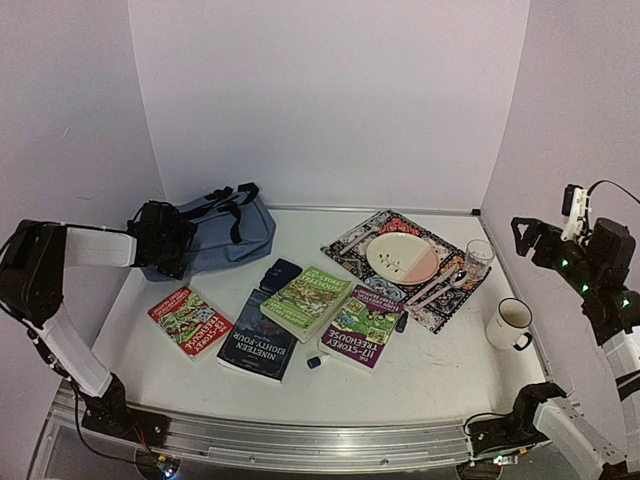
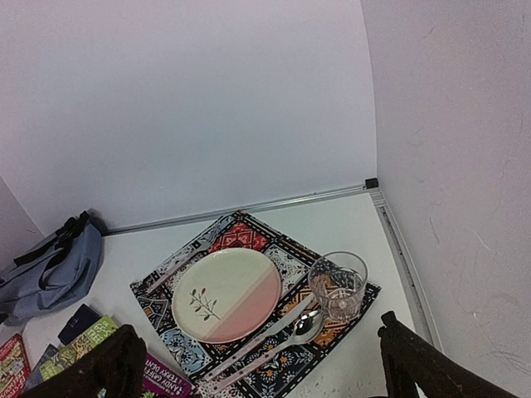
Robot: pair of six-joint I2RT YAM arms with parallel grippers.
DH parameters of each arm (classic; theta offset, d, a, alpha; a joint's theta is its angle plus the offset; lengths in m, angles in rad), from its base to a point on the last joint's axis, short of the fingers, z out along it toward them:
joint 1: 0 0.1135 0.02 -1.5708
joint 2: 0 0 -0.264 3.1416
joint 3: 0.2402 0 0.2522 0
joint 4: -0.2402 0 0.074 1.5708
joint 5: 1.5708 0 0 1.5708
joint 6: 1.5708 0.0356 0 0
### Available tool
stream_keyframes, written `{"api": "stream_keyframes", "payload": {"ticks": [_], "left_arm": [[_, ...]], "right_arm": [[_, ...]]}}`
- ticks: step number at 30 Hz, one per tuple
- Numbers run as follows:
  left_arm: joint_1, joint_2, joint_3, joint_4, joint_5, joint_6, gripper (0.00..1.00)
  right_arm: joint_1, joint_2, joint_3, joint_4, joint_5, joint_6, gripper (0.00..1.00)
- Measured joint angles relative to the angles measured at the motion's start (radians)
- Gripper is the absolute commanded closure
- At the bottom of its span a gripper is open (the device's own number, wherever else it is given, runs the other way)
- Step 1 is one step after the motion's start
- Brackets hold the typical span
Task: Pack the student bag
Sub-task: Grab the student bag from the corner of the board.
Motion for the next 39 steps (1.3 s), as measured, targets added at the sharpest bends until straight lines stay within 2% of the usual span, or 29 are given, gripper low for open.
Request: {"api": "stream_keyframes", "payload": {"ticks": [6, 11, 13, 18, 21, 26, 30, 39], "left_arm": [[-0.006, 0.181, 0.108, 0.043, 0.005, -0.038, 0.03], [-0.006, 0.298, 0.194, 0.052, 0.001, -0.063, 0.15], [-0.006, 0.325, 0.201, 0.056, -0.003, -0.074, 0.26], [-0.006, 0.343, 0.202, 0.063, -0.02, -0.064, 0.77], [-0.005, 0.342, 0.204, 0.072, -0.025, -0.031, 0.98], [-0.005, 0.299, 0.206, 0.065, -0.036, 0.058, 1.0], [-0.005, 0.2, 0.207, 0.05, -0.033, 0.155, 1.0], [0.018, -0.021, 0.303, -0.091, 0.066, 0.374, 1.0]], "right_arm": [[0.0, -0.001, -0.018, 0.009, -0.008, 0.0, 0.02], [0.0, 0.003, -0.019, 0.009, -0.008, 0.0, 0.02], [0.0, 0.003, -0.019, 0.009, -0.008, 0.0, 0.02], [0.0, 0.002, -0.02, 0.009, -0.01, 0.0, 0.02], [0.0, -0.001, -0.023, 0.006, -0.014, -0.002, 0.02], [0.0, 0.008, -0.023, 0.002, -0.044, -0.017, 0.02], [0.0, 0.034, -0.013, -0.012, -0.086, -0.027, 0.02], [0.0, 0.086, 0.045, -0.059, -0.221, -0.042, 0.02]]}}
